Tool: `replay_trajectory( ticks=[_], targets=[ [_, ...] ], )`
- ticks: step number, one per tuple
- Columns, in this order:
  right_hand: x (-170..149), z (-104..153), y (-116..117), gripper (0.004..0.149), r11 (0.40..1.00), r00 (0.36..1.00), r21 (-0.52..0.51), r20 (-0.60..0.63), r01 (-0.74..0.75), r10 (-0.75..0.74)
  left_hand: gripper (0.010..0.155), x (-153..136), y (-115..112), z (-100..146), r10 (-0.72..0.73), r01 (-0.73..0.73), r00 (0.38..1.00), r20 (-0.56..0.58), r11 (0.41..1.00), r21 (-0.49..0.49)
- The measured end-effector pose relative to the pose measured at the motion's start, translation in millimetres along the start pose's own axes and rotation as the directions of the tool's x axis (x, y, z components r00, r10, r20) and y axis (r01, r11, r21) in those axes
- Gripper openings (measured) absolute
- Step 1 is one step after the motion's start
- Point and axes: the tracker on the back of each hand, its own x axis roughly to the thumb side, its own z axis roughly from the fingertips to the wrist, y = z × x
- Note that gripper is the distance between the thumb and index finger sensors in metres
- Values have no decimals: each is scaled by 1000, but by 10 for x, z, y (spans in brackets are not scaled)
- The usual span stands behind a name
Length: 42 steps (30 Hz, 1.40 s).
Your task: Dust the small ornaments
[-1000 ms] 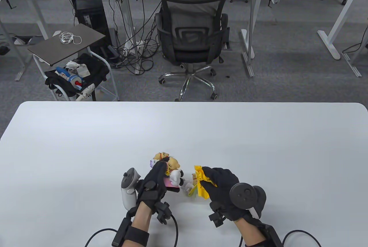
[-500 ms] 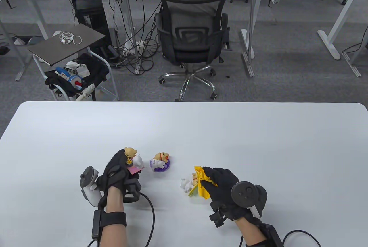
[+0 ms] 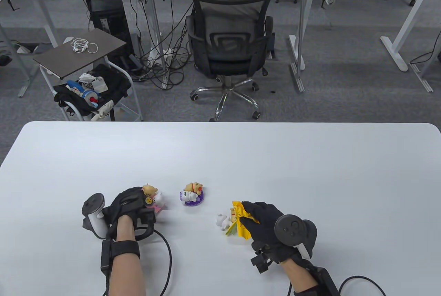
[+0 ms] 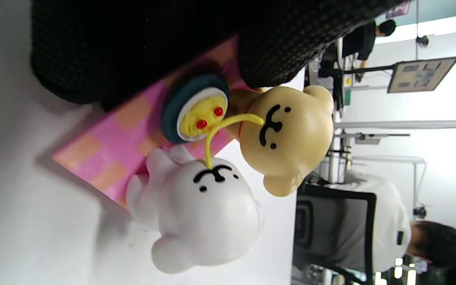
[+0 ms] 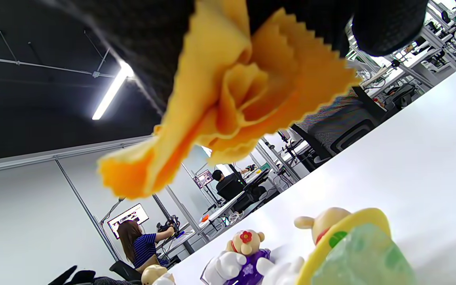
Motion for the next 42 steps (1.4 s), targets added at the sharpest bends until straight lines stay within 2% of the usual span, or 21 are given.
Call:
replay_trajectory(
  ticks=[4, 6, 9, 12, 22, 34, 38, 40, 42],
  targets=[
    [-9, -4, 7, 46, 1000, 1000, 5, -3, -3, 3, 43, 43, -20, -6, -70, 70, 997, 15, 997, 26],
    [-9, -6, 9, 46, 1000, 1000, 8, -3, -3, 3, 43, 80, -25, 12, -146, 144, 989, 22, 987, 72],
    [-13, -8, 6, 46, 1000, 1000, 10, -6, 5, -5, 44, 147, -24, 37, -316, 303, 947, 61, 939, 161],
    [-16, -11, -2, 46, 1000, 1000, 6, -7, 6, -6, 44, 174, -15, 54, -392, 373, 917, 71, 908, 188],
    [0, -4, -2, 46, 1000, 1000, 7, -2, 4, -4, 46, 156, 32, 89, -370, 346, 925, 81, 912, 220],
    [11, 0, -19, 46, 1000, 1000, 5, -1, 6, -6, 46, 76, 121, 131, -288, 268, 955, 71, 940, 210],
    [8, -1, -36, 46, 1000, 1000, 1, -5, 14, -14, 49, 136, 151, 234, -226, 200, 968, 105, 956, 213],
    [5, -2, -44, 46, 1000, 1000, 0, -8, 19, -19, 49, 238, 151, 338, -163, 135, 975, 149, 974, 180],
    [2, -5, -49, 46, 1000, 1000, 0, -12, 23, -23, 49, 385, 95, 497, -163, 133, 962, 220, 981, 143]
  ],
)
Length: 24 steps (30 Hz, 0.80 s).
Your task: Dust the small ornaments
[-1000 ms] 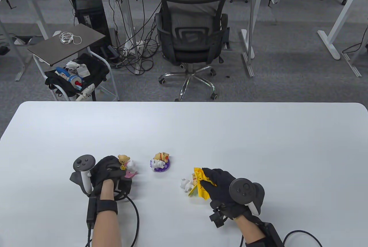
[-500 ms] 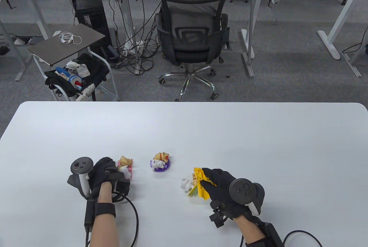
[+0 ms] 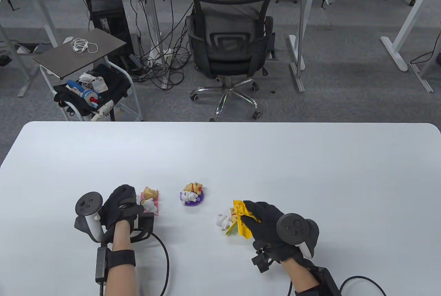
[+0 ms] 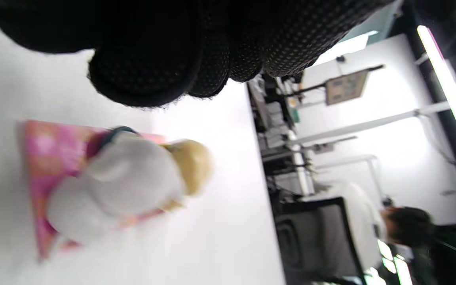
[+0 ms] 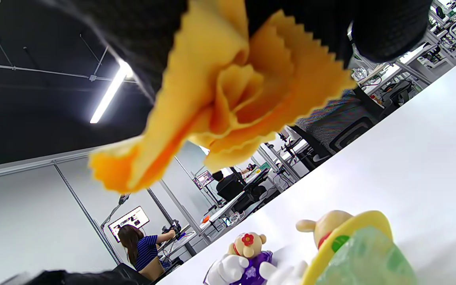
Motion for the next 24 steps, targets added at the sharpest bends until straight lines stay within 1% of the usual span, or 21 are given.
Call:
replay_trajectory(
  ticks=[2, 3, 4, 5, 6, 7, 9, 10, 11, 12, 13, 14, 15, 17, 20, 22, 24],
  targets=[
    [-9, -4, -1, 46, 1000, 1000, 2, -5, 1, -1, 49, 165, -63, 143, -13, 16, 997, 79, 999, -38],
    [-19, -6, -2, 46, 1000, 1000, 6, -11, -1, 1, 49, 254, -122, 248, -35, 41, 988, 152, 999, -35],
    [-28, -9, -1, 46, 1000, 1000, 7, -14, -1, 1, 50, 309, -162, 311, -65, 69, 979, 194, 998, -14],
    [-41, -12, -1, 46, 1000, 1000, 11, -20, -2, 2, 51, 394, -255, 440, -141, 143, 953, 269, 990, 11],
    [-58, -16, -2, 45, 1000, 1000, 14, -26, -3, 3, 52, 460, -359, 555, -204, 212, 918, 340, 977, 14],
    [-65, -17, -5, 44, 1000, 1000, 14, -26, 1, -1, 54, 486, -427, 621, -228, 243, 898, 376, 970, 6],
    [-83, -20, -8, 44, 1000, 999, 13, -31, 10, -9, 57, 520, -645, 811, -262, 320, 853, 452, 946, -56],
    [-91, -23, -9, 44, 1000, 999, 12, -34, 8, -8, 58, 517, -749, 895, -269, 345, 828, 491, 936, -69],
    [-100, -29, -11, 44, 1000, 999, 16, -41, 3, -3, 60, 512, -856, 997, -295, 383, 795, 530, 922, -62],
    [-108, -34, -10, 44, 1000, 999, 21, -47, -1, 2, 61, 501, -924, 1048, -319, 413, 769, 554, 910, -50],
    [-115, -38, -11, 44, 1000, 999, 26, -54, -7, 8, 63, 499, -1005, 1113, -343, 451, 728, 593, 891, -38],
    [-132, -42, -11, 44, 999, 998, 32, -62, -14, 16, 63, 488, -1084, 1162, -377, 507, 684, 625, 862, -34],
    [-146, -40, -15, 45, 999, 997, 36, -72, -23, 25, 64, 478, -1147, 1210, -403, 541, 657, 637, 841, -27],
    [-181, -44, -37, 45, 998, 994, 41, -92, -50, 54, 64, 445, -1258, 1258, -412, 592, 616, 671, 804, -50],
    [-229, -76, -126, 46, 992, 984, 13, -126, -123, 124, 64, 355, -1400, 1284, -401, 621, 605, 688, 779, -92],
    [-278, -125, -197, 46, 979, 967, -4, -161, -202, 199, 65, 325, -1483, 1309, -428, 667, 585, 689, 737, -108],
    [-368, -195, -257, 47, 961, 938, -3, -216, -278, 270, 65, 304, -1553, 1341, -433, 693, 569, 700, 710, -123]
  ],
)
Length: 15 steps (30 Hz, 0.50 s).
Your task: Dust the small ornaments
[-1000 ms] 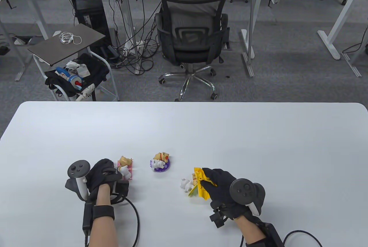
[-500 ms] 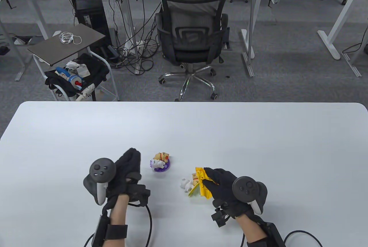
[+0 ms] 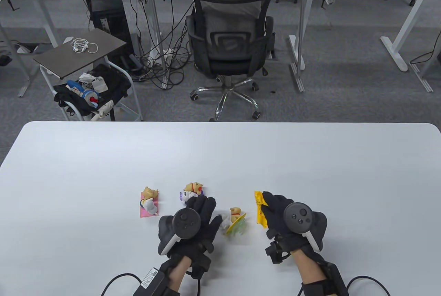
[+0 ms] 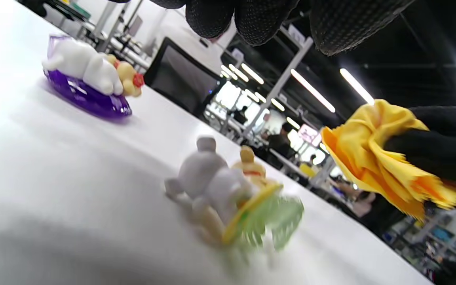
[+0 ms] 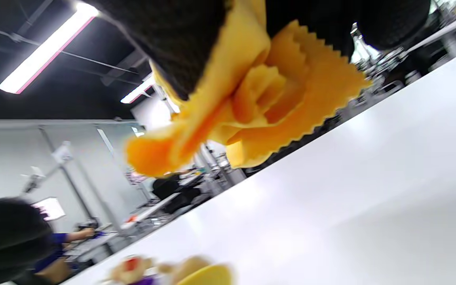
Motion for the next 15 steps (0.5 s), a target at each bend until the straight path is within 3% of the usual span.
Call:
replay_trajectory(
  ticks=[8, 15],
  targets=[
    [-689, -564, -143, 49, 966, 922, 80, -291, -244, 257, 65, 54, -60, 14, -49, 50, 999, 16, 998, -30],
    [-1226, -876, -138, 46, 954, 837, 108, -460, -279, 296, 65, -101, -15, -6, -30, 29, 999, -29, 999, -34]
  ],
)
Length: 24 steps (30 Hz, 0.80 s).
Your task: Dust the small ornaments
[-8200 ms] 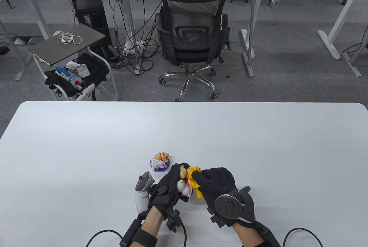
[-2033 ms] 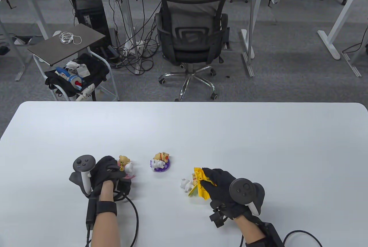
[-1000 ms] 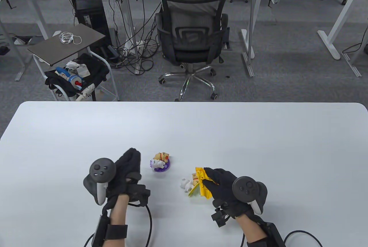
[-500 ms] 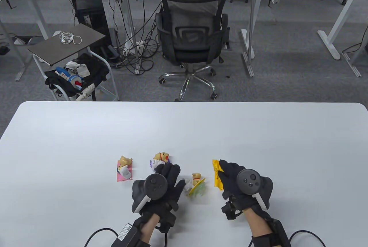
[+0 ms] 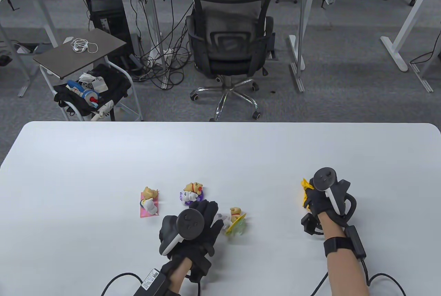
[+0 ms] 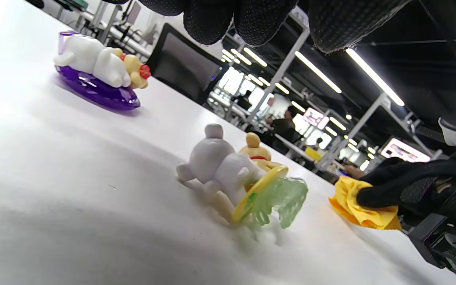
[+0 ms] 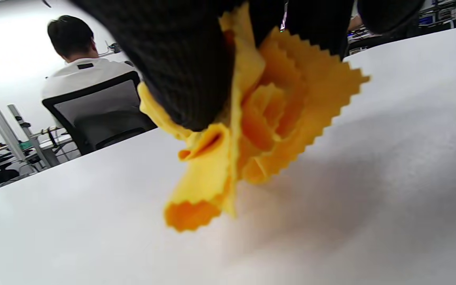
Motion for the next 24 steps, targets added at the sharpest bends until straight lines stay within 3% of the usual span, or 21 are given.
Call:
replay_trajectory(
  ticks=[8, 12, 15, 19, 24],
  targets=[
    [-73, -152, 131, 43, 996, 997, 42, -26, -73, 74, 65, -127, -6, -46, 26, -26, 999, -23, 1000, -2],
    [-113, -144, 136, 58, 991, 997, 111, -18, -72, 75, 65, -142, -18, -56, 27, -27, 999, -30, 999, -19],
    [-106, -74, 40, 70, 996, 999, 85, 27, -22, 20, 66, -117, -3, -43, 32, -32, 999, -20, 999, -16],
    [77, 188, -97, 74, 998, 981, 52, 195, -21, 10, 66, -82, 11, -44, -54, 54, 999, -7, 999, 9],
    [472, 809, -120, 75, 994, 902, 57, 427, -91, 58, 74, -30, -24, -41, -64, 65, 997, 39, 997, -47]
  ],
)
